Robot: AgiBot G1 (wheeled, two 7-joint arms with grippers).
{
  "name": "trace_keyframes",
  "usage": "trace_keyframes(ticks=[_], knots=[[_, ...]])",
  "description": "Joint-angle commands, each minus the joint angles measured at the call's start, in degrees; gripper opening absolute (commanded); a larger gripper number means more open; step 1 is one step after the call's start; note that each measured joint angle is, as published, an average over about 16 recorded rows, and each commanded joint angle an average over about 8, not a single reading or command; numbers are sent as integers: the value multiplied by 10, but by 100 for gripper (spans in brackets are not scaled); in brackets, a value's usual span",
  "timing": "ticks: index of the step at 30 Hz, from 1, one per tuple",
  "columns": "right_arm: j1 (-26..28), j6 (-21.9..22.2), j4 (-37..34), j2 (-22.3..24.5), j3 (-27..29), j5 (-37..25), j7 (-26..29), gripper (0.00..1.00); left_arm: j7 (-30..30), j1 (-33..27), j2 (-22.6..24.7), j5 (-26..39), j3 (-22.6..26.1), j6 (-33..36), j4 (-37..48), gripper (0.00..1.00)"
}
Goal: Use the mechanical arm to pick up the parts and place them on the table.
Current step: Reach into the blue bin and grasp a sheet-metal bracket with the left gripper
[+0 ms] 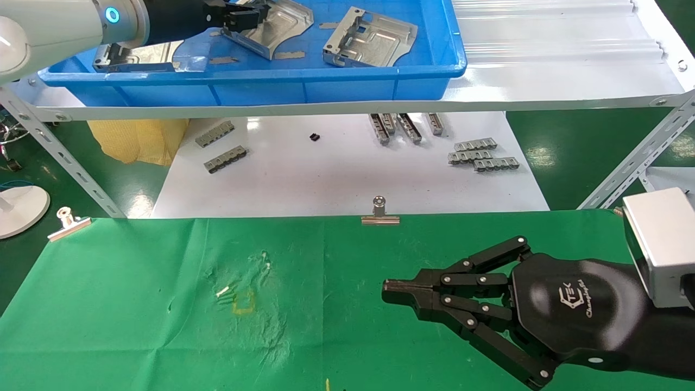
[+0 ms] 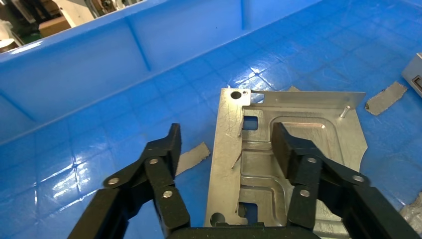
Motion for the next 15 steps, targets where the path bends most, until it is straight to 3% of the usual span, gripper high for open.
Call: trace_keyframes(ticks=[1,2,3,15], knots=[[0,0,0,0,0,0,0,89,0,0,0,1,1,-1,-1,0],[0,0,0,0,0,0,0,98,0,0,0,1,2,-1,-1,0],[0,0,0,0,0,0,0,100,-1,1,0,1,2,-1,-1,0],[0,0,0,0,0,0,0,100,-5,5,0,-3,3,0,-5,0]])
